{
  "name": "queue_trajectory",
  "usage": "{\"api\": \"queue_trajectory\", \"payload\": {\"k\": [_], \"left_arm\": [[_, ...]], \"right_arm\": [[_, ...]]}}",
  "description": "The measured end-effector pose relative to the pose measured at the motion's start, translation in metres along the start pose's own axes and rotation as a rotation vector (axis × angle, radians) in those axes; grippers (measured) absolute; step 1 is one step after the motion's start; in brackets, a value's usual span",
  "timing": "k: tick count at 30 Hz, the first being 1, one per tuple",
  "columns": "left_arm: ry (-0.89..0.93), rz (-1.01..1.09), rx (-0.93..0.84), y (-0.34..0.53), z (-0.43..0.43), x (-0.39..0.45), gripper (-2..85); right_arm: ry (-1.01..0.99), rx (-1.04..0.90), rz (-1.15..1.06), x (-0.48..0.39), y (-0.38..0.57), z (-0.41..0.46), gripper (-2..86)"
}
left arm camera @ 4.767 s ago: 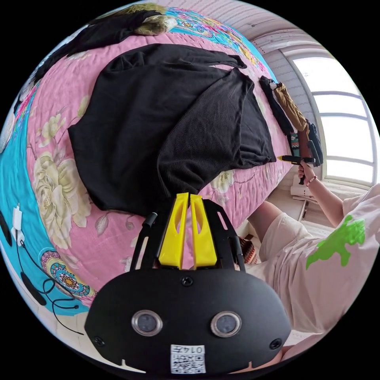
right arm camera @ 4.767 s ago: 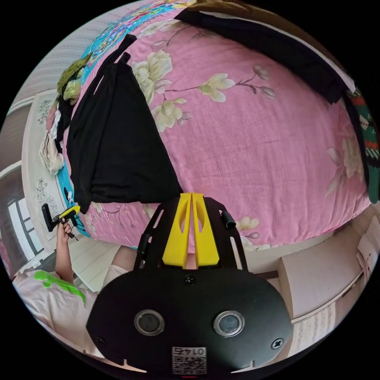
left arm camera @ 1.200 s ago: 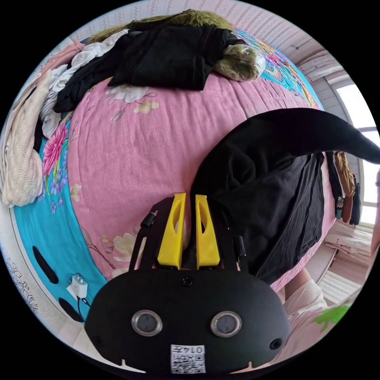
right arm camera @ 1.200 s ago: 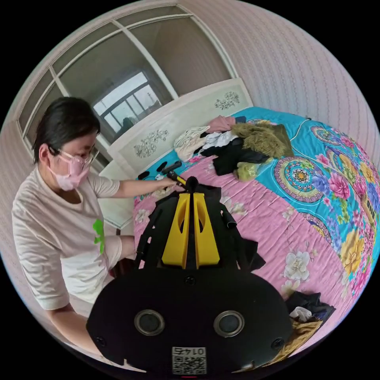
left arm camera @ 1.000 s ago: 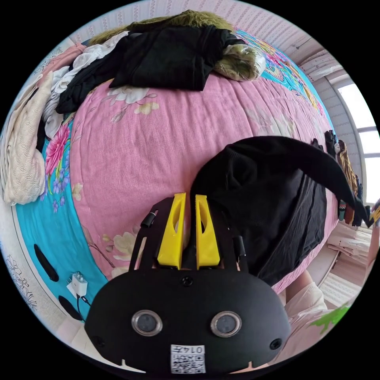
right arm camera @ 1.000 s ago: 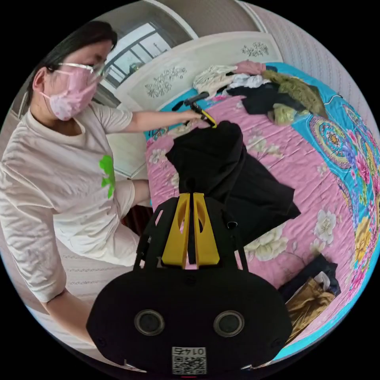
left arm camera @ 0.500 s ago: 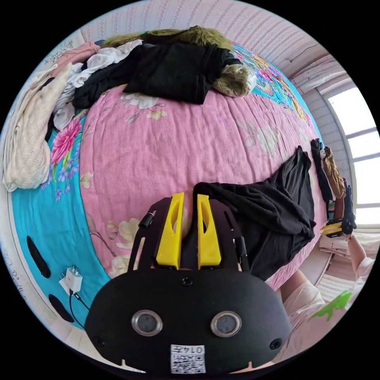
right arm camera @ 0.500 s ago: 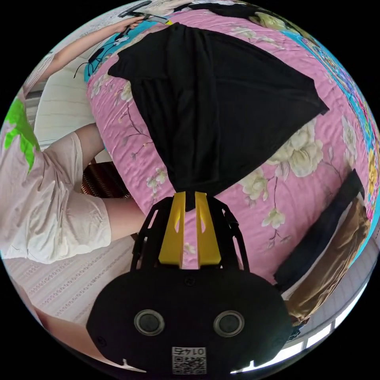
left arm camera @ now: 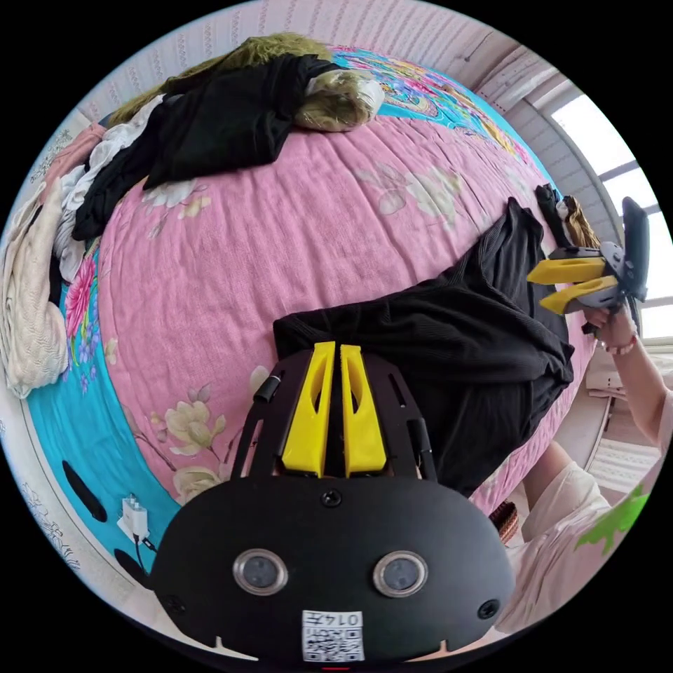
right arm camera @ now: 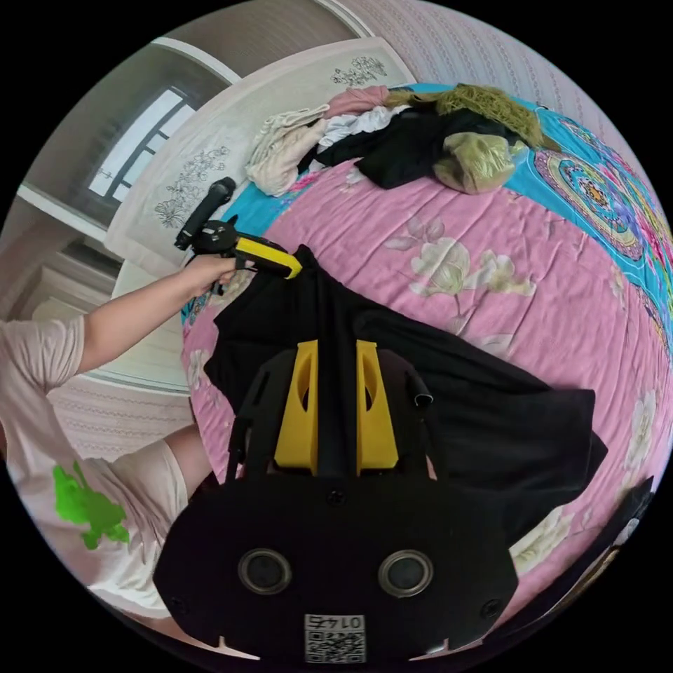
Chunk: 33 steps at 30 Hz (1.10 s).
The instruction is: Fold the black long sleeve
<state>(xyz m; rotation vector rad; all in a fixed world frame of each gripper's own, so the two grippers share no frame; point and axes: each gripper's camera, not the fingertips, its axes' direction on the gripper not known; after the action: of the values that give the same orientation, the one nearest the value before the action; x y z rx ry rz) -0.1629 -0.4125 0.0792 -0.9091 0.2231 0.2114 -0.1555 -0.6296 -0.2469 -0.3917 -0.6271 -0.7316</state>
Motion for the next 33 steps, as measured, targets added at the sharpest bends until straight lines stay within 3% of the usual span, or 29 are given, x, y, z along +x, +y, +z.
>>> {"api": "queue_trajectory", "payload": {"k": [4, 10, 14, 17, 20, 26, 33], "left_arm": [[0.058, -0.028, 0.011, 0.005, 0.003, -0.007, -0.1], [0.05, -0.003, 0.003, 0.01, 0.007, -0.004, -0.3], [0.087, -0.036, 0.035, 0.017, 0.004, -0.004, -0.3], [0.124, -0.042, 0.078, 0.028, -0.008, 0.002, -0.1], [0.124, -0.008, 0.102, 0.036, -0.015, 0.016, 0.0], [-0.028, 0.058, -0.063, 0.032, 0.018, 0.034, -0.7], [0.171, -0.086, 0.025, 0.049, 0.007, 0.016, -0.9]], "right_arm": [[0.001, -0.093, 0.064, 0.021, -0.023, 0.035, 1.2], [0.033, 0.019, 0.263, 0.084, -0.027, 0.022, 0.4], [-0.204, 0.04, 0.156, 0.095, -0.024, 0.022, 4.7], [-0.155, -0.105, 0.134, 0.099, -0.024, 0.044, 8.3], [-0.139, -0.18, 0.129, 0.11, -0.024, 0.065, 4.5], [-0.071, -0.118, 0.186, 0.151, -0.023, 0.053, 1.5], [-0.182, -0.117, 0.218, 0.189, -0.008, 0.056, 3.1]]}}
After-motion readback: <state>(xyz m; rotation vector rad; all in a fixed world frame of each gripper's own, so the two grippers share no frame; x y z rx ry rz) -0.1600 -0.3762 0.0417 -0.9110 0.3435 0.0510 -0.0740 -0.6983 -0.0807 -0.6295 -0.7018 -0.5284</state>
